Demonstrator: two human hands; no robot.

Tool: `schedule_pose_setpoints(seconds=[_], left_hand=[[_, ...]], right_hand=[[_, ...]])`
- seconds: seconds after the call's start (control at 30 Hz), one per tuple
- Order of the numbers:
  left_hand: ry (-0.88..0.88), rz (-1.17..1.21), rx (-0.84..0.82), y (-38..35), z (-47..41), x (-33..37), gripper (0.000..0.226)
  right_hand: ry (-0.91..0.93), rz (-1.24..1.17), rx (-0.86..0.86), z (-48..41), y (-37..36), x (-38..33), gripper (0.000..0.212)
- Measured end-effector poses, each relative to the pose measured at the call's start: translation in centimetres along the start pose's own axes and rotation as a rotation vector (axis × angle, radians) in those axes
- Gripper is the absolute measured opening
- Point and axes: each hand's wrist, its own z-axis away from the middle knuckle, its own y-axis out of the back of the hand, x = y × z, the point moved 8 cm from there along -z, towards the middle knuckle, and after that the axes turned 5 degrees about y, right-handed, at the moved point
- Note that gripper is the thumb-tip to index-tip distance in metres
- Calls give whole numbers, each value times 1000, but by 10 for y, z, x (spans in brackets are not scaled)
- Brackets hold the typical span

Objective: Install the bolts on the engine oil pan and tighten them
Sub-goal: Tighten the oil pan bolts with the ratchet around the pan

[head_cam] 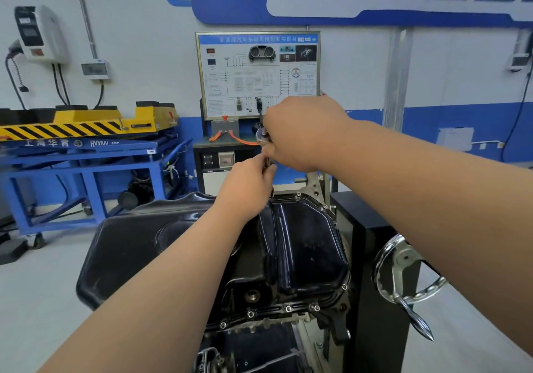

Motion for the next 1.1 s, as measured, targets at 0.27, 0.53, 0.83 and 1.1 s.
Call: schedule_pose_setpoints(seconds=[0.27, 0.53, 0.83, 1.1], left_hand=[[34, 5, 28, 2, 1, 2, 34], [-71, -48, -11, -2, 6, 9, 26], [-8, -123, -127, -10, 4, 8, 21], [-70, -67, -176, -13, 7, 10, 29]], right_hand=[[-204, -65, -27, 10, -6, 14, 35], [-34, 20, -84, 16, -6, 1, 32], [-95, 27, -107, 21, -14, 7, 43], [24, 147, -134, 17, -6, 3, 37]])
